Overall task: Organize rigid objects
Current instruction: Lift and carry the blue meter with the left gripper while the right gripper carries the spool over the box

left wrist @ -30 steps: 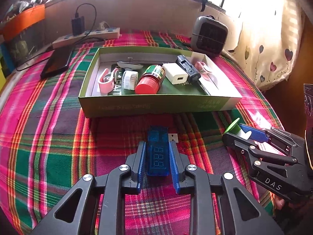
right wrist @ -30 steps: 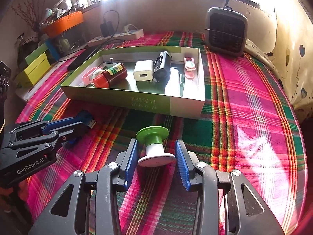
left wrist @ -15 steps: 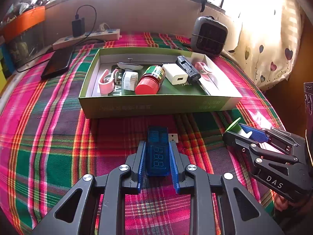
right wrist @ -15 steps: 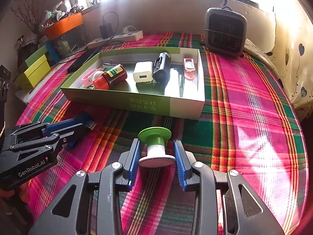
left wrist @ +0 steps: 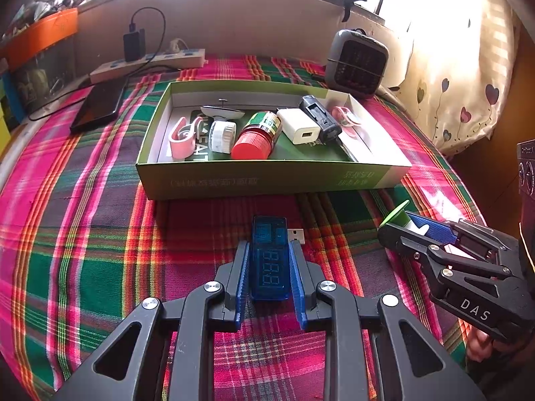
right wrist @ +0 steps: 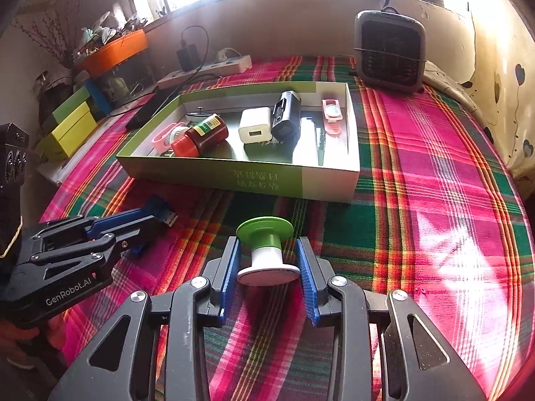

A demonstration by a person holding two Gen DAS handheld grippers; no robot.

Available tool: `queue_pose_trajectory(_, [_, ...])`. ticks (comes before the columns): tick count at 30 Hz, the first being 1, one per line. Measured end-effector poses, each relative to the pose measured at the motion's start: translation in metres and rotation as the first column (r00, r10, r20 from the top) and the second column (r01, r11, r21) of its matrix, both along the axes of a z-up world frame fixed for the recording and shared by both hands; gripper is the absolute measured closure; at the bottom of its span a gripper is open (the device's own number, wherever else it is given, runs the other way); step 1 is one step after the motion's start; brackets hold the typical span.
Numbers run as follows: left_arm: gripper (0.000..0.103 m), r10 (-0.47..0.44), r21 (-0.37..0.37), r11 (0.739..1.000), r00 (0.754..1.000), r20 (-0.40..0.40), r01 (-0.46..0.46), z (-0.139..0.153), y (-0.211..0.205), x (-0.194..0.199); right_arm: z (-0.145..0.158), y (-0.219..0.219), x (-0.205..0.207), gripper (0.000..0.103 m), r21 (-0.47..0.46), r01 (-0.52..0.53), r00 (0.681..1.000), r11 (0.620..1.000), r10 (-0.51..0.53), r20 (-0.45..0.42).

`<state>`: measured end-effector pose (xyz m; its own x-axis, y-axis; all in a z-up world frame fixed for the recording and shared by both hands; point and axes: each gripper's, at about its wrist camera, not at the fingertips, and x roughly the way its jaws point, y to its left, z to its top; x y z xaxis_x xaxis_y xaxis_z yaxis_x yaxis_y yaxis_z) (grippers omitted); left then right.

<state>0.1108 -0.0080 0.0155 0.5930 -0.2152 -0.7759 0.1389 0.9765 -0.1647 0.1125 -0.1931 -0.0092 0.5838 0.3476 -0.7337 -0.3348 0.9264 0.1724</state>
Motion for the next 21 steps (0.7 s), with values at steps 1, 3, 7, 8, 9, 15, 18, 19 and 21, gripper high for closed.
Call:
queue_pose_trajectory(1, [0.082, 0.000, 0.001, 1.000, 1.000, 0.001, 0.000, 0.000, 0.000, 0.000, 0.001, 0.000, 0.000, 0.068, 0.002, 0.000, 1.000, 1.000, 0.000, 0.004])
queue_pose_trajectory(3, [0.082, 0.002, 0.001, 1.000, 1.000, 0.001, -0.002, 0.000, 0.001, -0.001, 0.003, 0.000, -0.001, 0.068, 0.006, 0.000, 1.000, 1.000, 0.000, 0.010])
queue_pose_trajectory(7, [0.082, 0.002, 0.000, 1.000, 1.000, 0.009, -0.002, 0.002, 0.001, -0.002, 0.003, 0.000, -0.002, 0.068, 0.012, -0.003, 1.000, 1.000, 0.003, 0.013])
queue_pose_trajectory(8, [0.082, 0.002, 0.001, 1.000, 1.000, 0.012, -0.002, 0.002, 0.001, -0.003, 0.003, 0.000, -0.002, 0.068, 0.013, -0.001, 1.000, 1.000, 0.001, 0.011])
queue_pose_trajectory(9, [0.082, 0.003, 0.001, 1.000, 1.000, 0.014, -0.003, 0.002, 0.001, -0.004, 0.003, -0.001, -0.002, 0.068, 0.015, 0.001, 1.000, 1.000, -0.001, 0.010])
queue_pose_trajectory(15, [0.082, 0.009, 0.001, 1.000, 0.999, 0.032, -0.009, 0.007, 0.002, -0.007, 0.006, -0.003, -0.003, 0.068, 0.021, 0.008, 1.000, 1.000, -0.009, 0.019])
queue_pose_trajectory(18, [0.082, 0.007, 0.002, 1.000, 0.999, 0.044, -0.007, 0.012, 0.002, -0.008, 0.008, -0.004, -0.005, 0.068, 0.024, 0.010, 1.000, 1.000, -0.011, 0.026])
queue_pose_trajectory(19, [0.082, 0.007, 0.002, 1.000, 0.999, 0.048, -0.007, 0.014, 0.002, -0.009, 0.009, -0.004, -0.005, 0.068, 0.025, 0.010, 1.000, 1.000, -0.011, 0.028])
queue_pose_trajectory(21, [0.082, 0.006, 0.001, 1.000, 0.999, 0.054, -0.006, 0.017, 0.002, -0.010, 0.011, -0.003, -0.006, 0.068, 0.028, 0.010, 0.999, 1.000, -0.011, 0.034])
